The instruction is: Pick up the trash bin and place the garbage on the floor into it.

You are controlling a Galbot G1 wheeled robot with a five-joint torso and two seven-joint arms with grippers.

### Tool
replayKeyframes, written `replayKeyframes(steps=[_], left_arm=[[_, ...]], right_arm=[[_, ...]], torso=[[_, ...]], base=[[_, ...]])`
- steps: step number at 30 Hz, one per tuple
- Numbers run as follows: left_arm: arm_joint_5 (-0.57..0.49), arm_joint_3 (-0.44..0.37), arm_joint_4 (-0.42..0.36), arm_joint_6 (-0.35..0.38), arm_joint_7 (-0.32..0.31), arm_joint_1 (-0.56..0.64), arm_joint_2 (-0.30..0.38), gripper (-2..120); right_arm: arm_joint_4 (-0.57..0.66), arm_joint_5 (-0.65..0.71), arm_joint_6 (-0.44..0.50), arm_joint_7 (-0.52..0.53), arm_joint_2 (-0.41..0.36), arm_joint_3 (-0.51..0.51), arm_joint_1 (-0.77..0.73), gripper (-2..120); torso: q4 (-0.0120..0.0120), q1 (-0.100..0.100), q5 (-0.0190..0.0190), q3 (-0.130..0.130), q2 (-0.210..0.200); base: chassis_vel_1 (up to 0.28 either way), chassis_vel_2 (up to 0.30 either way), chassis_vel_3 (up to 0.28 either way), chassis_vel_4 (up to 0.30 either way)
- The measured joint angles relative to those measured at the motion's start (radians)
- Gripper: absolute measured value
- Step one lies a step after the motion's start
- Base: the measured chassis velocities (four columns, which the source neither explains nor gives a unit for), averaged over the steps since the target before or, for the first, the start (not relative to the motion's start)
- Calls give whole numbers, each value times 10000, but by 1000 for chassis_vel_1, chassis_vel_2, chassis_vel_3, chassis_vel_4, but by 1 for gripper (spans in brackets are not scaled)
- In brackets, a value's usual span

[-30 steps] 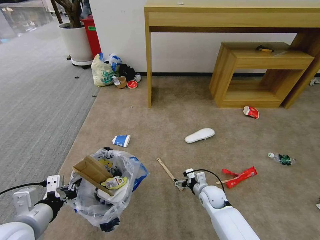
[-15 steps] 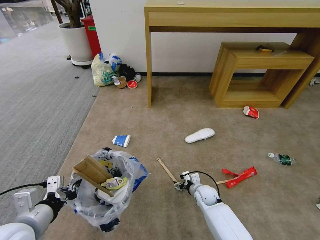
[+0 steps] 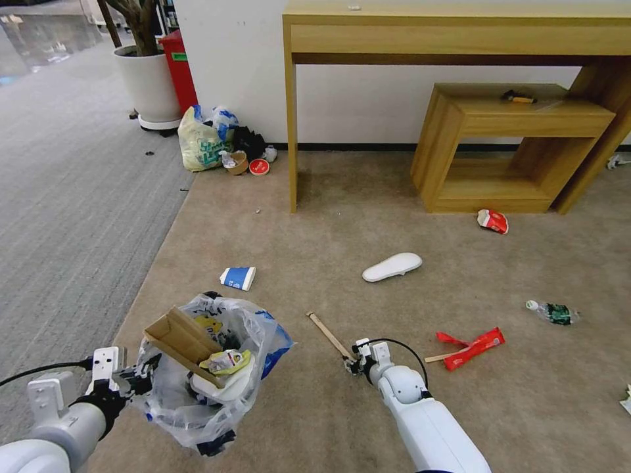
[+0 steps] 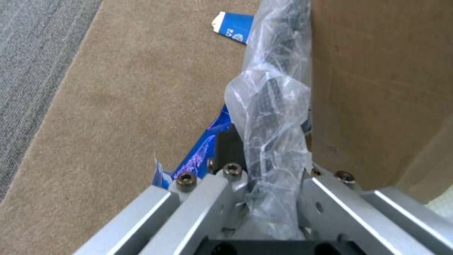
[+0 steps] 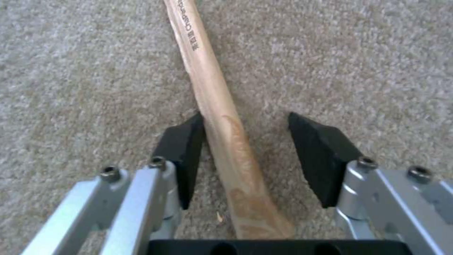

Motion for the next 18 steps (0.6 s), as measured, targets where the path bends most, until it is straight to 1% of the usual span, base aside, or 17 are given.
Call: replayKeyframes(steps=[3, 4, 5, 6, 7, 8, 11, 12, 13, 14, 16, 18], left_arm=[[0, 0, -4, 0, 4, -4, 13, 0], [0, 0, -4, 0, 4, -4, 13, 0], [1, 1, -12, 0, 7, -6, 16, 0], [0, 8, -22, 0, 12, -6, 12, 0], [2, 10, -25, 0, 11, -4, 13, 0], [2, 10, -25, 0, 11, -4, 13, 0], [6, 12, -48, 0, 12, 1, 21, 0], [6, 12, -48, 0, 12, 1, 21, 0], [6, 12, -62, 0, 12, 3, 26, 0], [6, 12, -70, 0, 14, 5, 30, 0], [6, 12, -77, 0, 14, 9, 32, 0], [6, 12, -107, 0, 19, 33, 32, 0]], right_arm=[[21, 0, 18, 9, 14, 12, -18, 34], [21, 0, 18, 9, 14, 12, -18, 34], [42, 0, 32, 14, 35, 10, -46, 28], [84, 3, 39, 12, 42, 4, -73, 25], [145, 7, 41, 12, 37, 0, -117, 19], [145, 7, 41, 12, 37, 0, -117, 19], [475, 42, 29, 64, 1, -21, -280, 6], [475, 42, 29, 64, 1, -21, -280, 6], [646, 65, 27, 114, -27, -7, -342, 1], [836, 70, 27, 186, -63, 12, -402, 0], [960, 71, 29, 228, -87, 26, -440, 0], [1501, 75, 119, 345, -185, 78, -564, 0]], torso=[[-1, 0, -1, 1, 0], [-1, 0, -1, 1, 0], [2, 1, 4, 2, 0], [10, 1, 11, 3, 0], [11, 1, 13, 3, 0], [11, 1, 13, 3, 0], [11, 1, 13, 4, -1], [11, 1, 13, 4, -1], [9, 1, 12, 4, -2], [9, 1, 10, 3, -1], [9, 2, 9, 4, -1], [7, 2, 9, 4, -1]], base=[[0, 0, 0, 0], [0, 0, 0, 0], [0, 0, 0, 0], [0, 0, 0, 0], [0, 0, 0, 0], [0, 0, 0, 0], [0, 0, 0, 0], [0, 0, 0, 0], [0, 0, 0, 0], [0, 0, 0, 0], [0, 0, 0, 0], [0, 0, 0, 0]])
